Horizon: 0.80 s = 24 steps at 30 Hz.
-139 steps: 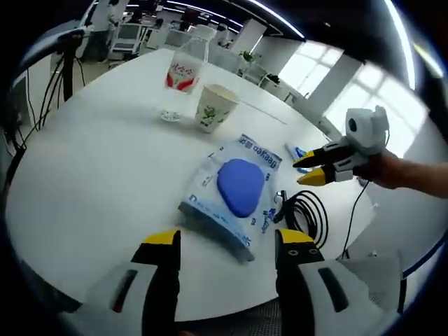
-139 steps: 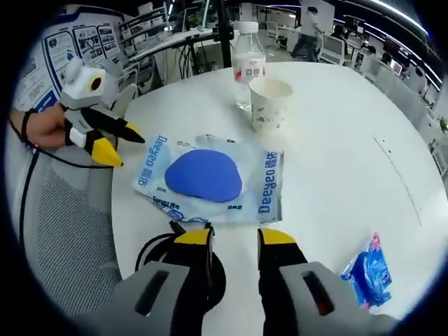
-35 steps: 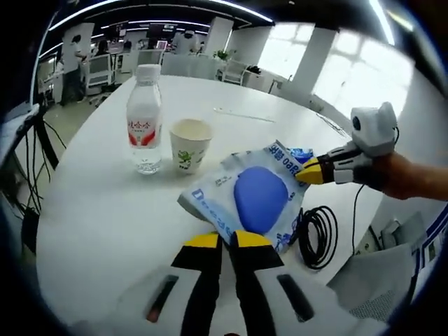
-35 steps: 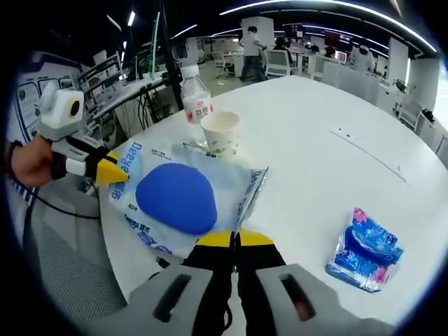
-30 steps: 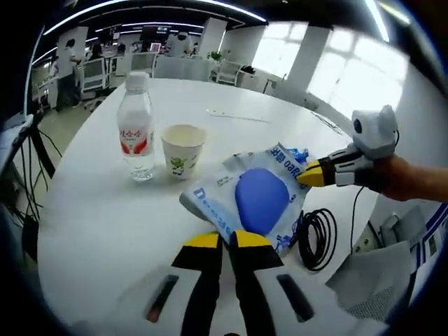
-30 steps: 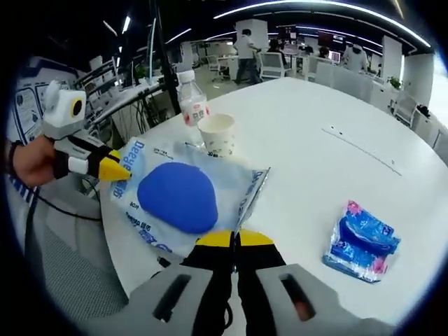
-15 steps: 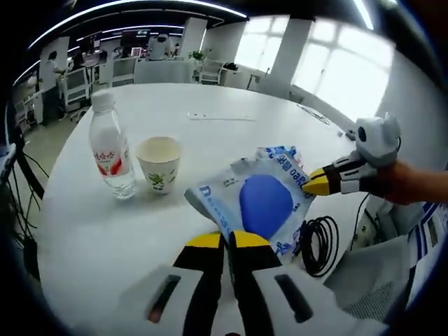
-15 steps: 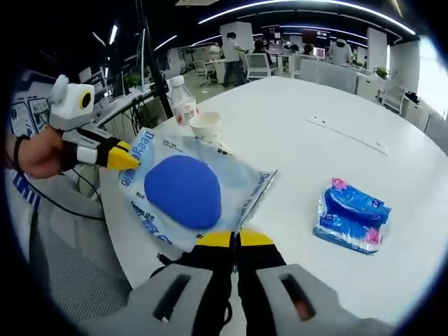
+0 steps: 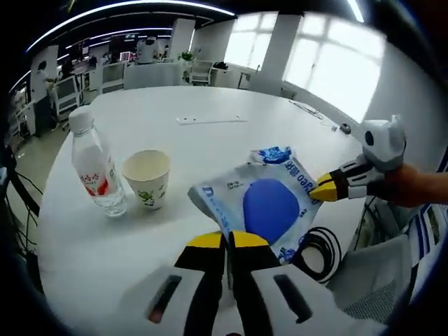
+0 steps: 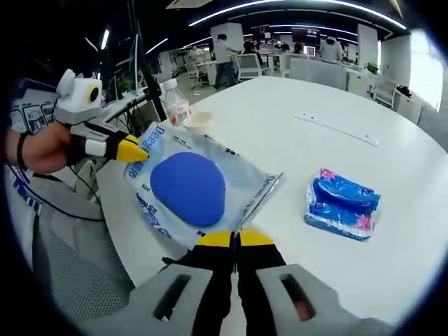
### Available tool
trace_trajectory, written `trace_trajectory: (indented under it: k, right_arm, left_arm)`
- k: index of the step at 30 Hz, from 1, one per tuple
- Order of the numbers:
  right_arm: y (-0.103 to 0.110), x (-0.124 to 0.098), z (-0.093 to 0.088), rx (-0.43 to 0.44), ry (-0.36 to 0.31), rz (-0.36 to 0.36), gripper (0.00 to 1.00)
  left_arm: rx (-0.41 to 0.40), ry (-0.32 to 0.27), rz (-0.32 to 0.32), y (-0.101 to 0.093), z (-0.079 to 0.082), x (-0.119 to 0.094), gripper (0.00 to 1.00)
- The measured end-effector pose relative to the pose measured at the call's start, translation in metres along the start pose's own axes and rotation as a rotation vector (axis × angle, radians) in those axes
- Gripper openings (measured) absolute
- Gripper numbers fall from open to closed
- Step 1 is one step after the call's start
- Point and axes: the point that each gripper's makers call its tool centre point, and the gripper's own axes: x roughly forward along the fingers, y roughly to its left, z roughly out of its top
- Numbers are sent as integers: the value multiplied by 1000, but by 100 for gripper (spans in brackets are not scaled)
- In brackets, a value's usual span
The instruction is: Arrange the tabletop items into an orderly group along one side of the table until the central work area is clear of visible clutter.
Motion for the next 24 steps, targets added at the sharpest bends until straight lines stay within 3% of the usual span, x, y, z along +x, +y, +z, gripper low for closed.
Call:
trace_trajectory:
  k: [14,24]
  right_arm:
    - [-17,0,5,40,5,-23,0]
    - [-31,15,6,49,31,-10,0]
  left_arm:
    - [20,21,-22,3,11,22,0]
    - [-3,65,-1,14,4,45,0]
